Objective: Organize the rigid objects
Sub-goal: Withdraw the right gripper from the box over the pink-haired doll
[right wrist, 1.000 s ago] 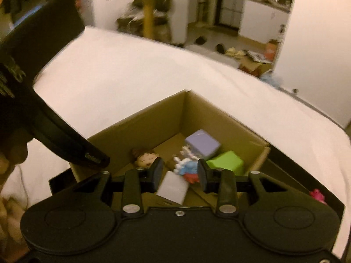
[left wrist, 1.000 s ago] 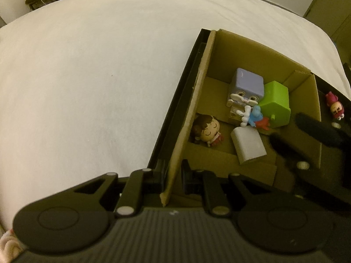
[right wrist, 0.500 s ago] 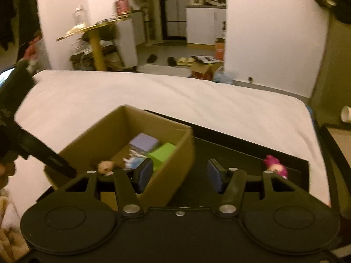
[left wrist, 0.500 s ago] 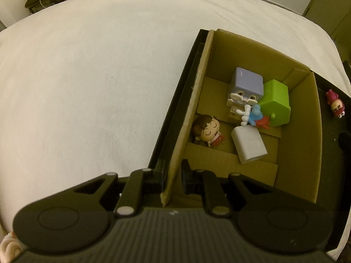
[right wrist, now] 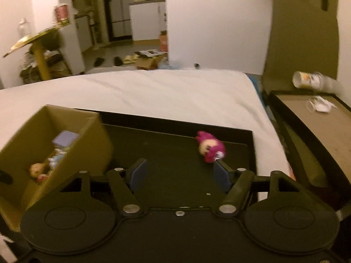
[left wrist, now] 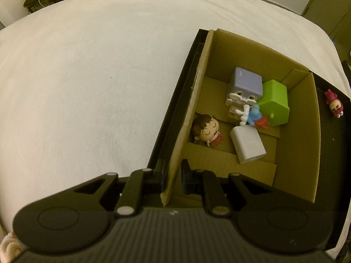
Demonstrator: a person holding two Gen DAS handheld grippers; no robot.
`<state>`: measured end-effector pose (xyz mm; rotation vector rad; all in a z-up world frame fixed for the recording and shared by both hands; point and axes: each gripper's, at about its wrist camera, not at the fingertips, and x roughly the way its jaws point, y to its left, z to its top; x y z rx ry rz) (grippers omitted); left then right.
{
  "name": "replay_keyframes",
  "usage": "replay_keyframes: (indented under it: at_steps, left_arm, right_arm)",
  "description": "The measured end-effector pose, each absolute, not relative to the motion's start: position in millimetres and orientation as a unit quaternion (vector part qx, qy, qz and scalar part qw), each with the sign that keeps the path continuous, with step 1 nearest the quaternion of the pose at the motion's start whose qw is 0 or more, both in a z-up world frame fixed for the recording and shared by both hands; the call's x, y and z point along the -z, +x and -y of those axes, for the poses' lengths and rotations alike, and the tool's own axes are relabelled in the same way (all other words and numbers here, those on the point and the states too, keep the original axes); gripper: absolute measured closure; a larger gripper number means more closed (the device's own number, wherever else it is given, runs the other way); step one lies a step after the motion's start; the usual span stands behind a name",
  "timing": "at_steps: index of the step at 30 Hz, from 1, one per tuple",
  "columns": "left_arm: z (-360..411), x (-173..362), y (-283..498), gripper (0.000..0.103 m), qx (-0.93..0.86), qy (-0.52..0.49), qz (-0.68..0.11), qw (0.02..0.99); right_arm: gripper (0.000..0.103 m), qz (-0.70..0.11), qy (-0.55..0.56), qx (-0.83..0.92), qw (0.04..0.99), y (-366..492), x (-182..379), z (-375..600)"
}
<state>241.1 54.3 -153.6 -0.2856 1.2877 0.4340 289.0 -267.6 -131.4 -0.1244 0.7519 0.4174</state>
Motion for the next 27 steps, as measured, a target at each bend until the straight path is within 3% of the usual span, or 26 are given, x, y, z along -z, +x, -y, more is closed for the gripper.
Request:
replay_keyframes:
  at_steps: [7, 10, 21, 27]
  left_arm:
    - [-55, 153, 241, 0.090, -0.199, -0.134, -0.592, 0.769]
    - [-54, 153, 240, 0.090, -0.198, -0.128, -0.592, 0.771]
    - [-55, 153, 240, 0.090, -0.197, -0.130, -0.592, 0.770]
    - [-56, 154, 241, 0.090, -0.200, -0.133, -0.593, 0.768]
  right_arm:
    - [0.036, -0.381, -0.095, -0.182, 0.902, 319, 151, 274]
    - [0.029, -0.382, -0.109, -0.184, 0.899, 327, 156, 273]
    - [0.028, -0.384, -0.199, -0.204, 0.878, 343, 184, 253]
    - [0.028, -0.414, -0.169, -0.186, 0.875, 361, 190, 255]
